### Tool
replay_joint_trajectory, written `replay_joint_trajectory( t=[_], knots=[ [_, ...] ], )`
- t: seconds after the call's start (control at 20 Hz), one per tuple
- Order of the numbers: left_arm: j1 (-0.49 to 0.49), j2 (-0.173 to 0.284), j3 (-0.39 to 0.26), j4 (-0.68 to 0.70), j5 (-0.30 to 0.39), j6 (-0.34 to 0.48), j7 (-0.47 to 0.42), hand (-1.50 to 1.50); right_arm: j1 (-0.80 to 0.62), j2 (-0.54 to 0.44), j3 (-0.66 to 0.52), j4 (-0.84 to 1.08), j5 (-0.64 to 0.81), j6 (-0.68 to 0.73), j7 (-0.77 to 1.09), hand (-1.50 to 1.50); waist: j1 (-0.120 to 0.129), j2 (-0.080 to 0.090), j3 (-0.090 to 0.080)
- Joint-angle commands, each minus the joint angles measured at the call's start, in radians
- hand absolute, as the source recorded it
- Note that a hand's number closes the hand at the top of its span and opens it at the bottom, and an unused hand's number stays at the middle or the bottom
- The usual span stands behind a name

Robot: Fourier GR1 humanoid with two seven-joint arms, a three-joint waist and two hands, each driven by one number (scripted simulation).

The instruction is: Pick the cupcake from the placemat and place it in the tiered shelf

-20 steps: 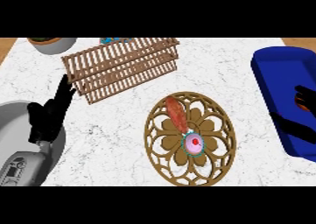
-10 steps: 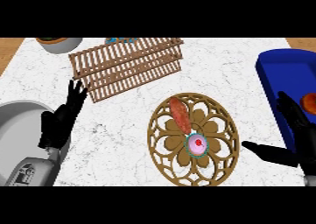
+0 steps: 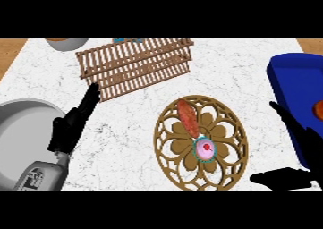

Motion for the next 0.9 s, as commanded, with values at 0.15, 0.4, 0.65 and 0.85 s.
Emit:
replay_joint_trajectory(
  t=[0.15,0.4,0.65,0.85],
  knots=[
    [0.08,0.023,-0.008,0.041,0.002,-0.029,0.023,0.0,-0.132,-0.185,0.095,-0.048,0.22,0.162,0.412,-1.5,0.046,0.014,-0.015],
    [0.068,-0.02,-0.029,0.089,-0.019,-0.01,0.011,0.0,-0.315,-0.024,0.228,-0.086,0.265,0.253,0.668,-1.5,0.05,0.022,-0.011],
    [0.086,0.009,-0.014,0.057,0.002,-0.043,0.028,0.0,-0.374,0.151,0.326,0.018,0.274,0.275,0.771,-1.5,0.056,0.019,-0.009],
    [0.072,-0.004,-0.017,0.026,-0.01,-0.025,0.052,0.0,-0.426,0.242,0.363,0.105,0.286,0.309,0.85,-1.5,0.046,0.014,-0.007]
  ],
)
